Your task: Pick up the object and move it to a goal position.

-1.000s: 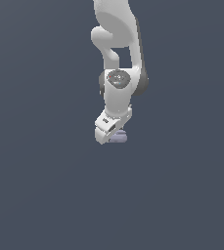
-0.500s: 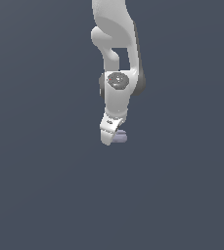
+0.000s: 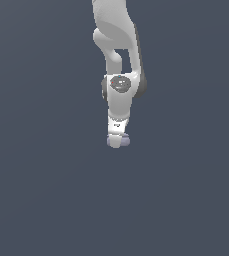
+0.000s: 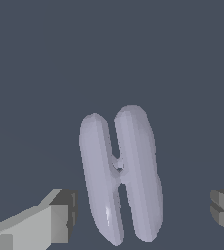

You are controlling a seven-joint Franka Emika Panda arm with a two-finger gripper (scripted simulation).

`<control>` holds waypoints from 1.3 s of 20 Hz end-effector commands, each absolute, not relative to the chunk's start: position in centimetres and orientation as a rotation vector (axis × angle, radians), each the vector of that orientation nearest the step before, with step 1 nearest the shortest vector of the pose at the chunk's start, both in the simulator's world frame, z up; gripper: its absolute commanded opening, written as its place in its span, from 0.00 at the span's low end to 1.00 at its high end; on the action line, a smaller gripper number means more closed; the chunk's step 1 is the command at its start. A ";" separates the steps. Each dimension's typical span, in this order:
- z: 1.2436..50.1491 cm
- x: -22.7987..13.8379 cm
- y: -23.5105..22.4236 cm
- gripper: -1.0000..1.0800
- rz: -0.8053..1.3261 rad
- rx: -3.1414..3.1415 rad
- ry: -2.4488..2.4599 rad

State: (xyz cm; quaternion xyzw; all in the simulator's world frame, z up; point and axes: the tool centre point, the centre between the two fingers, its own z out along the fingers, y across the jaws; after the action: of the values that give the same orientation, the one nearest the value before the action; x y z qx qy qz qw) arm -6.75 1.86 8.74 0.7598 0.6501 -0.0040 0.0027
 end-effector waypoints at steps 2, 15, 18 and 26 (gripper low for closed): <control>8.4 -7.2 2.0 0.96 -0.007 2.309 2.126; 8.0 -7.7 2.2 0.96 -0.001 2.216 2.227; 7.5 -7.7 2.2 0.96 -0.001 2.215 2.228; 4.1 -7.8 2.2 0.96 -0.001 2.211 2.233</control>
State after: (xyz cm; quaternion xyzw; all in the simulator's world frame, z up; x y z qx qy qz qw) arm -7.82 2.19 4.78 0.7039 0.7103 -0.0004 -0.0003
